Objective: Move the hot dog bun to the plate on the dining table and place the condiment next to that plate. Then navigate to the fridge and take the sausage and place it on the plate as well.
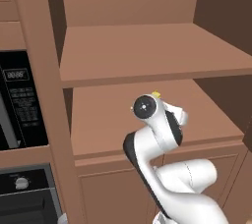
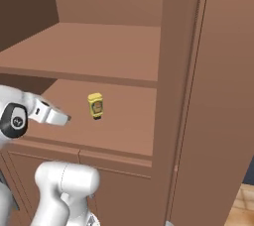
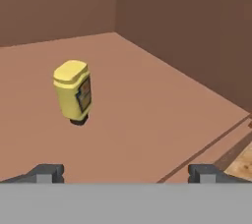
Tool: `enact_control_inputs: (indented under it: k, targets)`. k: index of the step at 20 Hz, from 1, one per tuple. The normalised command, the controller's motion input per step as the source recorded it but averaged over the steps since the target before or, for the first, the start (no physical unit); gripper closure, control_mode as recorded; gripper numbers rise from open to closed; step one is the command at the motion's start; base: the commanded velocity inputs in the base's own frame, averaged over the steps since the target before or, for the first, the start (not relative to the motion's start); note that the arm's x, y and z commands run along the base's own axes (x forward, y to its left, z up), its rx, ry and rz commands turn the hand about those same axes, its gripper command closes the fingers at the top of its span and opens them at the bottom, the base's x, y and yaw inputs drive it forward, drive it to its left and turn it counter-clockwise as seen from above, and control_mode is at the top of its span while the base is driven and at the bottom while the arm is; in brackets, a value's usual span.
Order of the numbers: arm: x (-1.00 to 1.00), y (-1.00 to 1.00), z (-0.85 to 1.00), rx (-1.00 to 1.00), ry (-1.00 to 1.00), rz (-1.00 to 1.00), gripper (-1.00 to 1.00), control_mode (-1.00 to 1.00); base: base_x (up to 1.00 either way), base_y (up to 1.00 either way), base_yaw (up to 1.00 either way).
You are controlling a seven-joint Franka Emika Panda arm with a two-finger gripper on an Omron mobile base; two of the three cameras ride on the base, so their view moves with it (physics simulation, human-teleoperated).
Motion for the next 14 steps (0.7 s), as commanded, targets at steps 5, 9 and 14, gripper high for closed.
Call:
enact_control_inputs:
  k: [5, 9, 14]
  targets:
    - [0.34, 0.0, 0.0, -0.26, -0.27, 0.0, -1.0, -1.0, 0.0, 0.0, 0.0]
    - [0.31, 0.0, 0.0, -0.1, -0.19, 0.0, -1.0, -1.0, 0.0, 0.0, 0.0]
    - [0.18, -0.02, 0.0, 0.06, -0.08, 0.0, -1.0, -1.0, 0.0, 0.0, 0.0]
